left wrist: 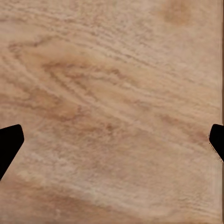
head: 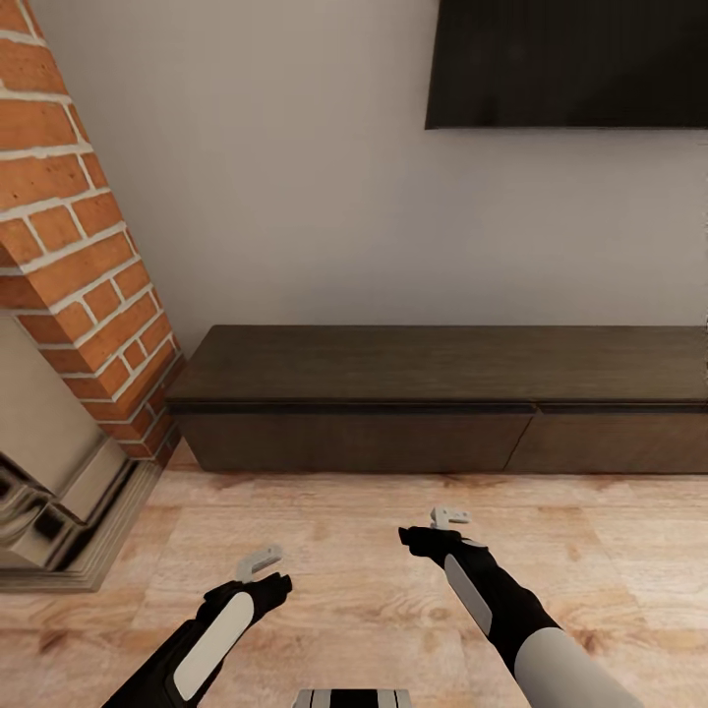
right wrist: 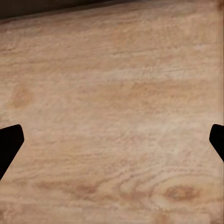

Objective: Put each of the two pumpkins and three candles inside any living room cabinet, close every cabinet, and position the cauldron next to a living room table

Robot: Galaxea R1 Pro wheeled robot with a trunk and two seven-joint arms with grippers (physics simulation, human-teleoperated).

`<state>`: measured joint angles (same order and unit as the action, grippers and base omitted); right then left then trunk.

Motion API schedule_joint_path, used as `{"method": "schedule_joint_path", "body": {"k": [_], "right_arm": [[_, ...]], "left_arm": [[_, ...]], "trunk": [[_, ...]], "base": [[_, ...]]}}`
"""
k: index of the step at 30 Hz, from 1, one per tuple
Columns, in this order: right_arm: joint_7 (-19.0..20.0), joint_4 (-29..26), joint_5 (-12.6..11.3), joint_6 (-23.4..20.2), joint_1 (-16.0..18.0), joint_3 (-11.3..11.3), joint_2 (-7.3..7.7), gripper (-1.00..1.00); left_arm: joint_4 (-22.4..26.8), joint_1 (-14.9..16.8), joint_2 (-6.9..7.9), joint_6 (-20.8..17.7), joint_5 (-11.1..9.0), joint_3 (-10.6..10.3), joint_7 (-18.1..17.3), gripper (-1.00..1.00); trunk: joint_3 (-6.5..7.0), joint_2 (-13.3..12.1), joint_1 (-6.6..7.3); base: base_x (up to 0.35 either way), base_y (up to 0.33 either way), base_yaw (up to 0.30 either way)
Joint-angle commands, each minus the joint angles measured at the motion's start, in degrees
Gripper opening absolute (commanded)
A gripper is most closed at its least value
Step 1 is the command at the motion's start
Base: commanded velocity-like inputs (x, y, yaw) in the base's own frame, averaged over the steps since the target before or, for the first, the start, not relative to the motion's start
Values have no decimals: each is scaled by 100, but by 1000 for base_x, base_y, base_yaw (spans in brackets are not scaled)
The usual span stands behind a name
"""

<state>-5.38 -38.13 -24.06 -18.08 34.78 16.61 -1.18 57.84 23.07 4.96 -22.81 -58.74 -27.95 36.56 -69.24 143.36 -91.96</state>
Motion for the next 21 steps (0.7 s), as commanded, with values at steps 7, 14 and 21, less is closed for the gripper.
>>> {"method": "schedule_joint_path", "body": {"k": [7, 14, 21], "right_arm": [[-67, -2, -77, -10, 2, 27, 4, 100], [-56, 78, -75, 277, 2, 27, 4, 100], [-51, 127, -68, 350, 2, 34, -1, 100]], "left_arm": [[8, 5, 20, -4, -41, -9, 41, 100], [8, 5, 22, -4, -41, -9, 37, 100], [8, 5, 30, -2, -41, -9, 36, 100]], "trunk": [[151, -8, 19], [283, -147, 102], [371, -428, 256]], "base": [[-65, 0, 0], [-118, 0, -23], [-90, 0, -128]]}}
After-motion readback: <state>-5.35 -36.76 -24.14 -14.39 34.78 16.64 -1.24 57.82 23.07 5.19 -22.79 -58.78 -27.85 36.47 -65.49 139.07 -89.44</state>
